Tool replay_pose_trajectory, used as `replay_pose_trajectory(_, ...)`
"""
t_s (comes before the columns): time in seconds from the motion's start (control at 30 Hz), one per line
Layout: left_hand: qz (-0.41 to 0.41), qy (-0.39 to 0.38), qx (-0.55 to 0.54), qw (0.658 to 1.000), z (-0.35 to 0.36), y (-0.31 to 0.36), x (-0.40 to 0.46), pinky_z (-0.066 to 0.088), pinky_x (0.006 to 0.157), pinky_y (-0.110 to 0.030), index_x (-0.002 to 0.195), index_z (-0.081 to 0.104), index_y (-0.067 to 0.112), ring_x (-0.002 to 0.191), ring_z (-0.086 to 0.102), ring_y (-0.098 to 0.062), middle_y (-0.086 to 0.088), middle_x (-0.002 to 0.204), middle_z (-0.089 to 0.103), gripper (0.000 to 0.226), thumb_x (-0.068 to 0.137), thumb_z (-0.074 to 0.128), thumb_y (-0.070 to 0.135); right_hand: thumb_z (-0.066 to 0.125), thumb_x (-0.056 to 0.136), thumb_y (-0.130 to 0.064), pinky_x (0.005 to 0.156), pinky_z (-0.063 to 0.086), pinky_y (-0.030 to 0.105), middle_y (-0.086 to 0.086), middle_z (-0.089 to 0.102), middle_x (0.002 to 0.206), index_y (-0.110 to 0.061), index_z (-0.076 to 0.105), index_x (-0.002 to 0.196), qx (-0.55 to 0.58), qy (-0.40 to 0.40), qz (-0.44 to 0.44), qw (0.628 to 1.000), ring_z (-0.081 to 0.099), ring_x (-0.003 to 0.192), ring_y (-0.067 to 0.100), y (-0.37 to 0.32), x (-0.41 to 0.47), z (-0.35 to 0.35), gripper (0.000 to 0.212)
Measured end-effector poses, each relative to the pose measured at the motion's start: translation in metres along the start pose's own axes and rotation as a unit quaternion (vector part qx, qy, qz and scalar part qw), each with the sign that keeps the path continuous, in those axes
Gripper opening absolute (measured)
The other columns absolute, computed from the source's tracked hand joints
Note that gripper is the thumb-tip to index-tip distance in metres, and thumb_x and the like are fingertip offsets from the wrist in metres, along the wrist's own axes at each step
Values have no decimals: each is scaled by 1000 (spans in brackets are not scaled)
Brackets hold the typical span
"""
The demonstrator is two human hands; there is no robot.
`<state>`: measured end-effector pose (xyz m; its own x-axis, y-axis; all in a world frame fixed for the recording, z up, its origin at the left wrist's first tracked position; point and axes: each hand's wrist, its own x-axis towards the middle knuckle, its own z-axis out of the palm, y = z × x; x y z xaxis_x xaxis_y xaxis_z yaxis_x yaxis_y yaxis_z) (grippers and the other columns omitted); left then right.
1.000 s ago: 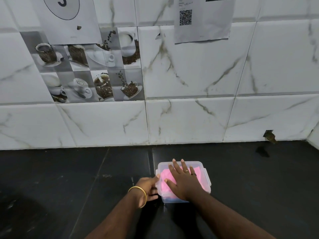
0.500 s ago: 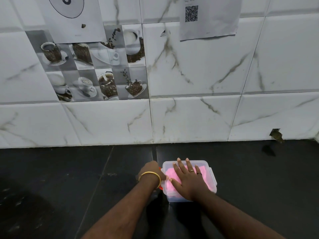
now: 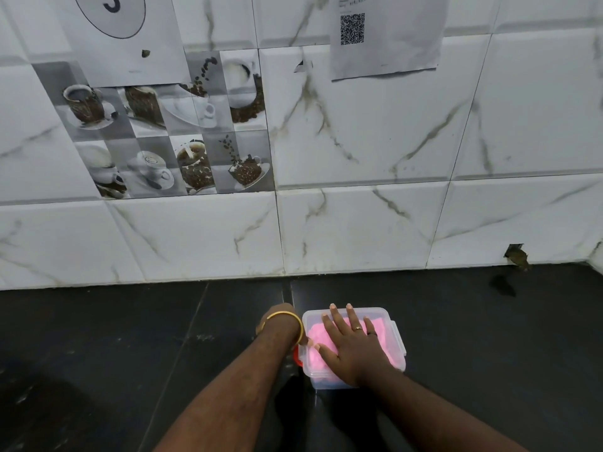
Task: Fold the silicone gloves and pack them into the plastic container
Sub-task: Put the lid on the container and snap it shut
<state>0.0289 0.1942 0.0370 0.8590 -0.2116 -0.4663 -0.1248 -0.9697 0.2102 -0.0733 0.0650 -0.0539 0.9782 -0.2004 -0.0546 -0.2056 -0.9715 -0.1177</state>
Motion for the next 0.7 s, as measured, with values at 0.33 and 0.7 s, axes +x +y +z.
replay_pose_trajectory(0.33, -1, -4, 72, 997, -7, 20, -1, 57, 78, -32, 105, 70, 8, 89, 70, -21, -9, 99, 72, 37, 71, 80, 20, 11, 92, -71, 120, -3, 57, -5, -11, 168, -32, 0, 159, 1, 3, -9, 1000, -12, 154, 29, 0, 1, 1, 78)
replay_pose_trajectory(0.7, 49, 50, 194, 978, -8, 44, -15, 49, 90, -41, 134, 53, 15, 118, 57, -30, -8, 132, 56, 78, 65, 87, 28, 40, 98, -53, 123, 5, 45, -3, 8, 168, -22, 18, 159, 172, 19, -26, 985, 1, 156, 22, 1, -4, -14, 72)
